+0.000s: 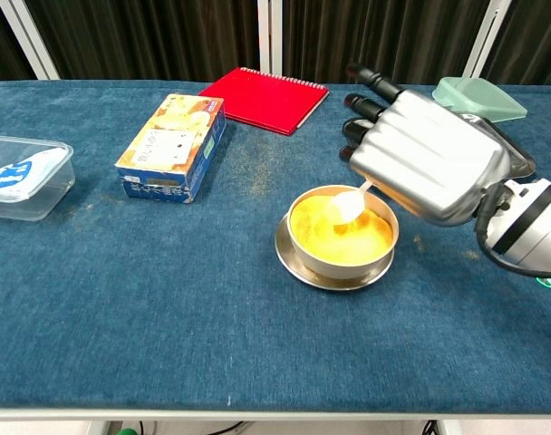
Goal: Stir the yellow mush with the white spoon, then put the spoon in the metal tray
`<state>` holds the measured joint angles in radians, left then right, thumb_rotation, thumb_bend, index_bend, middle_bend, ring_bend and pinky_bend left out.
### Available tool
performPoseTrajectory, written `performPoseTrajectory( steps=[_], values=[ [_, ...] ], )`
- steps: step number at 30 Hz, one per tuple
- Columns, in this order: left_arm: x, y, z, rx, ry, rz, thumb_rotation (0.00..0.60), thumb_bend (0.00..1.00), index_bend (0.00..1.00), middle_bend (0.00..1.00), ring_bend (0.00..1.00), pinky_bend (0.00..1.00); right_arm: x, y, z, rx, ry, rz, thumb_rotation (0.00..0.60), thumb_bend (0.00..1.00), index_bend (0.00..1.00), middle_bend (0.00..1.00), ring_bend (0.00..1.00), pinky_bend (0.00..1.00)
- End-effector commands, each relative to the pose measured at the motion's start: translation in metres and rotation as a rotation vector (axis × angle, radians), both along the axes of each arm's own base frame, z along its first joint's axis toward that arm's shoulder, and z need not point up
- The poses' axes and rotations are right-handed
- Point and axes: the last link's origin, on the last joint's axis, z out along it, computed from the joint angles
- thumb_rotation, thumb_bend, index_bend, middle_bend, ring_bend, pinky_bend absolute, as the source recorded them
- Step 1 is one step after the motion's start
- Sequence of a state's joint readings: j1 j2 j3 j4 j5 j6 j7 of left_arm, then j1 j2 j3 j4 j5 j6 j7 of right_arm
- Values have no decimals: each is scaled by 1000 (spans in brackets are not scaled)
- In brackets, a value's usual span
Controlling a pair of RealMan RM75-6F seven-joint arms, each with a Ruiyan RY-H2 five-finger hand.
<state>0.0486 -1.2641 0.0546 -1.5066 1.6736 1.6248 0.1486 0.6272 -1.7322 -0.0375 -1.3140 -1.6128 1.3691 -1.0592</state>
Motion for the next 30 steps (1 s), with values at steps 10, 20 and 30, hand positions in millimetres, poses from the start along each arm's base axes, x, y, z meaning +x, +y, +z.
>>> performPoseTrajectory(
  steps=[10, 20, 30],
  values=[
    [7, 2, 1, -6, 16, -6, 600, 317, 188, 163, 182, 130, -1, -5, 8, 21, -169, -24, 600, 477, 725, 366, 164, 0],
    [12, 0, 2, 0, 22, -16, 600, 317, 188, 163, 182, 129, 23, -14, 18, -55, 382, 364, 600, 477, 730, 376, 163, 0],
    [10, -2, 1, 5, 19, -10, 600, 316, 188, 163, 182, 129, 39, -15, 22, -103, 601, 467, 600, 477, 738, 374, 148, 0]
  ],
)
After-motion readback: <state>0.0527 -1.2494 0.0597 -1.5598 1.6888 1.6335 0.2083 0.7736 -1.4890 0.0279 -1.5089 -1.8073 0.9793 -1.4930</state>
